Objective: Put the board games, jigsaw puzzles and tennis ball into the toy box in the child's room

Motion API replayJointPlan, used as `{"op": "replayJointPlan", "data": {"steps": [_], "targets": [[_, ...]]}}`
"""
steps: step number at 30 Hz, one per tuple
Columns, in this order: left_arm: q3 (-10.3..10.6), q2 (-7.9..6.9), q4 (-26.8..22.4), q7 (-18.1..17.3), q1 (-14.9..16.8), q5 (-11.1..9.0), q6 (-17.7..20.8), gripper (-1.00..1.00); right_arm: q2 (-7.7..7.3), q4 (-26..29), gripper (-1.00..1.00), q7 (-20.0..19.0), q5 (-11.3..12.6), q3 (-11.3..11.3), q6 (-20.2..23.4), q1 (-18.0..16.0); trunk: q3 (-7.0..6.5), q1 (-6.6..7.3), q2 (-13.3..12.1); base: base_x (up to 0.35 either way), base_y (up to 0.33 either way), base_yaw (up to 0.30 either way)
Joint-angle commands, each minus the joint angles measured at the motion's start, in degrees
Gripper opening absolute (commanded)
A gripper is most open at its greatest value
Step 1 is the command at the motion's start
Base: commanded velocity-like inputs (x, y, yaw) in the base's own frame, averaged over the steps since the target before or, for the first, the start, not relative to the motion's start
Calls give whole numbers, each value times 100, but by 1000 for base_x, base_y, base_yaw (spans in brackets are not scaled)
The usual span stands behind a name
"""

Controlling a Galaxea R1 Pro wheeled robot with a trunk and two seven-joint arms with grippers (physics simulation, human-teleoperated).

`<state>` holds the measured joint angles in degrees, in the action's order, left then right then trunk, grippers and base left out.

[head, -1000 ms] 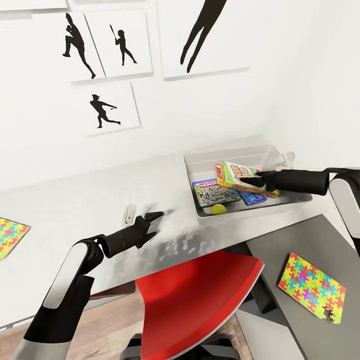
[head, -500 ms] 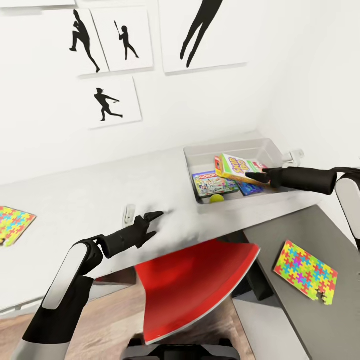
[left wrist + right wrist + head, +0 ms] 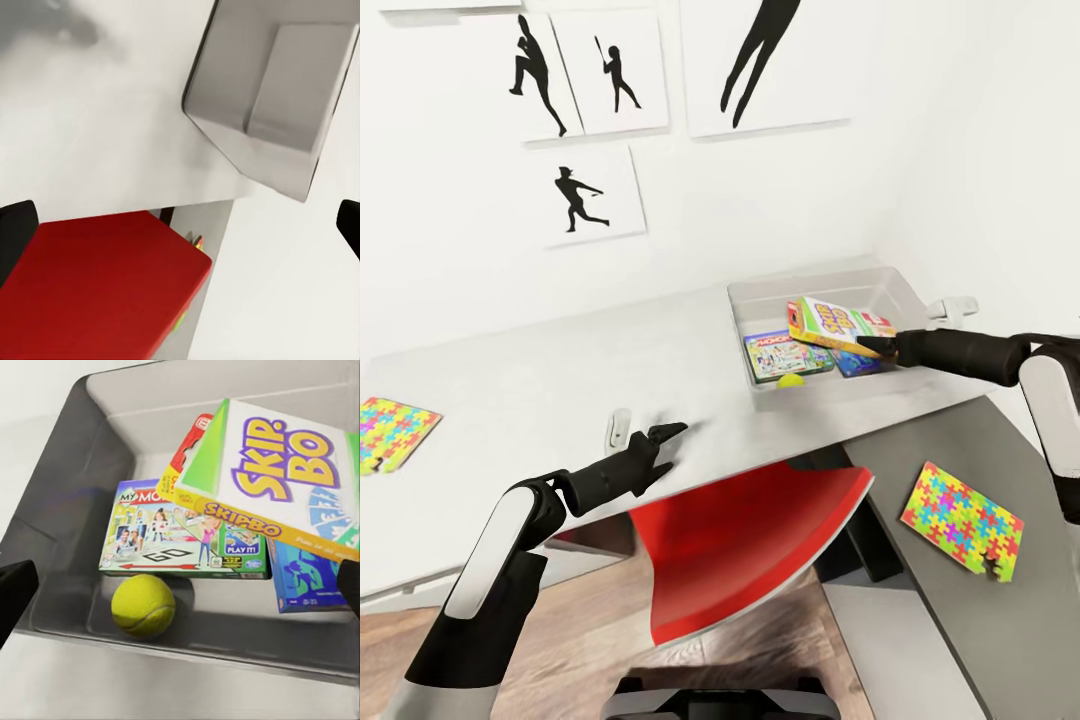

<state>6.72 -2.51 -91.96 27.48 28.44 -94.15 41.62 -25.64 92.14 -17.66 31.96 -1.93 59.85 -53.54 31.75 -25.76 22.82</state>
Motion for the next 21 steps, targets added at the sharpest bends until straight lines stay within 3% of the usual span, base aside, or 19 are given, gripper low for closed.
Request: {"op": "replayJointPlan", "data": {"steps": [1, 21], "targets": [[4, -3, -7, 58, 4, -60, -5, 100, -3, 1, 100, -56, -59, -2, 15, -6, 8, -3, 10, -33, 0, 0], [5, -3, -7, 56, 4, -60, -5, 100, 81, 15, 100, 182, -48, 106, 15, -40, 8, -3, 10, -9, 0, 4]]}}
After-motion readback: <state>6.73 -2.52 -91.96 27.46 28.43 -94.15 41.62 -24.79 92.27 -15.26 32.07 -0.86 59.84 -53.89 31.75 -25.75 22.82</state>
